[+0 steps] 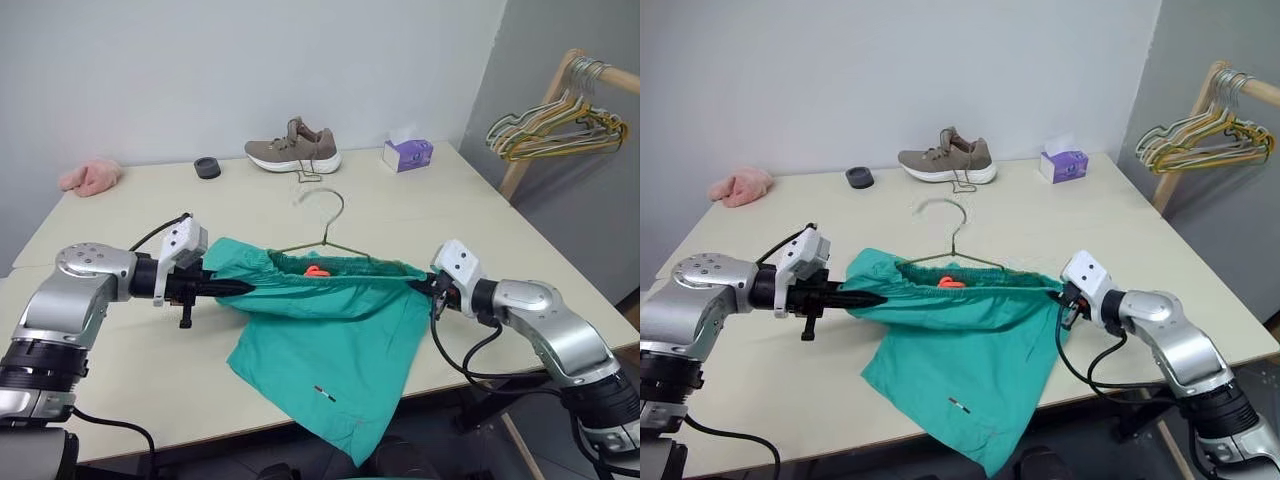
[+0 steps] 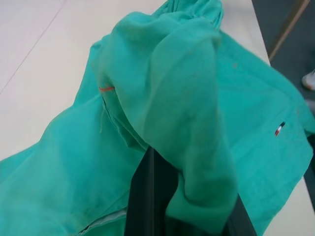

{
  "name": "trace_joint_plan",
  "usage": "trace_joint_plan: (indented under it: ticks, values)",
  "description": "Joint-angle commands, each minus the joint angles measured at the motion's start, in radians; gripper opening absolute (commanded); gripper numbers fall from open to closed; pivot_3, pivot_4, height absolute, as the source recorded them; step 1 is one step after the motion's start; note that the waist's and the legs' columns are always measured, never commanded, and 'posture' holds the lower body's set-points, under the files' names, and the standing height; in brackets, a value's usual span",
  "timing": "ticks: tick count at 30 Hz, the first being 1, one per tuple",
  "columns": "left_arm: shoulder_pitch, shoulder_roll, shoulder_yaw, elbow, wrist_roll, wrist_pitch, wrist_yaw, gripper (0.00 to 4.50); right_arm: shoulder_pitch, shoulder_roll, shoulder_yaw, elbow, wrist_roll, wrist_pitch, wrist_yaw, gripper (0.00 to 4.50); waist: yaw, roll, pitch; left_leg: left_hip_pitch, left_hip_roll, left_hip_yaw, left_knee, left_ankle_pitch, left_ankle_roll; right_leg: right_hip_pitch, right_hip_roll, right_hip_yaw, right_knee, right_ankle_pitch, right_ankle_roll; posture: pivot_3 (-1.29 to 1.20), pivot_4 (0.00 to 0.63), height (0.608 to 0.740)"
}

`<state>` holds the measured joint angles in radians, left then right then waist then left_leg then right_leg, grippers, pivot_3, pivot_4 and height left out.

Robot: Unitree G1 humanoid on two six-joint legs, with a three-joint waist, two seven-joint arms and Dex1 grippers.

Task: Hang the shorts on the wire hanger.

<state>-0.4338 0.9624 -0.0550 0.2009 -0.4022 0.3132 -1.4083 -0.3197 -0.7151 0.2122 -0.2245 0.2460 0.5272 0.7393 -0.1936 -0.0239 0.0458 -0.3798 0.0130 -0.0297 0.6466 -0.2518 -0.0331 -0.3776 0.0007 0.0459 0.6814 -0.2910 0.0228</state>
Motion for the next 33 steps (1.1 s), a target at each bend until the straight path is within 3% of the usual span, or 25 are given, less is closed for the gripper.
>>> trace_joint_plan:
  ticks: [1, 5, 10, 17, 20, 26, 30, 33]
  values:
    - [-0.013, 0.046, 0.034, 0.057, 0.091, -0.075, 0.050, 0.00, 0.004, -0.076, -0.043, -0.025, -0.037, 0.022, 0.028, 0.04, 0.000, 0.000, 0.000, 0.000, 0.000, 0.000, 0.000, 0.000, 0.000, 0.000, 0.000, 0.000, 0.000, 0.000, 0.000, -0.19, 0.000, 0.740]
    - [-0.031, -0.004, 0.021, 0.048, 0.130, -0.125, 0.100, 0.00, -0.050, -0.103, 0.008, -0.071, -0.069, 0.024, 0.061, 0.04, 0.000, 0.000, 0.000, 0.000, 0.000, 0.000, 0.000, 0.000, 0.000, 0.000, 0.000, 0.000, 0.000, 0.000, 0.000, -0.20, 0.000, 0.740]
    - [0.016, -0.058, -0.006, -0.090, 0.081, -0.056, 0.095, 0.00, -0.149, -0.028, 0.089, -0.082, -0.108, 0.084, 0.043, 0.04, -0.003, 0.000, 0.000, 0.000, 0.001, 0.001, 0.000, 0.000, 0.000, -0.001, 0.000, 0.001, 0.000, 0.000, 0.000, -0.20, 0.000, 0.740]
    - [0.099, -0.045, -0.044, -0.193, 0.098, -0.029, 0.044, 0.00, -0.192, -0.041, 0.109, -0.090, -0.155, 0.086, 0.090, 0.04, 0.000, 0.000, 0.000, -0.002, 0.000, 0.000, 0.000, 0.000, 0.000, -0.002, -0.001, 0.000, 0.000, 0.000, 0.000, -0.20, 0.000, 0.740]
    - [0.089, -0.063, -0.050, -0.190, 0.102, -0.026, 0.055, 0.00, -0.198, -0.074, 0.119, -0.116, -0.177, 0.071, 0.127, 0.80, 0.001, 0.000, 0.000, -0.001, -0.001, 0.000, 0.001, 0.000, 0.000, -0.001, -0.001, 0.000, 0.000, 0.000, 0.000, -0.21, 0.000, 0.740]
    - [0.065, -0.099, -0.064, -0.180, 0.110, -0.024, 0.067, 0.00, -0.168, -0.176, 0.140, -0.196, -0.190, 0.055, 0.241, 2.82, -0.001, 0.000, 0.000, -0.001, 0.000, 0.000, 0.001, 0.000, 0.000, -0.001, -0.001, 0.000, 0.000, 0.000, 0.000, -0.21, 0.000, 0.740]
    - [0.068, -0.103, -0.064, -0.179, 0.110, -0.026, 0.063, 0.00, -0.135, -0.207, 0.138, -0.158, -0.222, 0.068, 0.234, 4.26, -0.002, 0.000, 0.000, -0.001, 0.000, 0.000, 0.000, 0.000, 0.000, -0.001, -0.001, 0.000, 0.000, 0.000, 0.000, -0.21, 0.000, 0.740]
    - [0.077, -0.100, -0.061, -0.179, 0.109, -0.028, 0.059, 0.00, -0.098, -0.216, 0.139, -0.096, -0.243, 0.042, 0.230, 4.26, -0.003, 0.000, 0.000, 0.000, 0.000, 0.001, 0.001, 0.000, 0.000, -0.001, -0.001, 0.000, 0.000, 0.000, 0.000, -0.21, 0.000, 0.740]
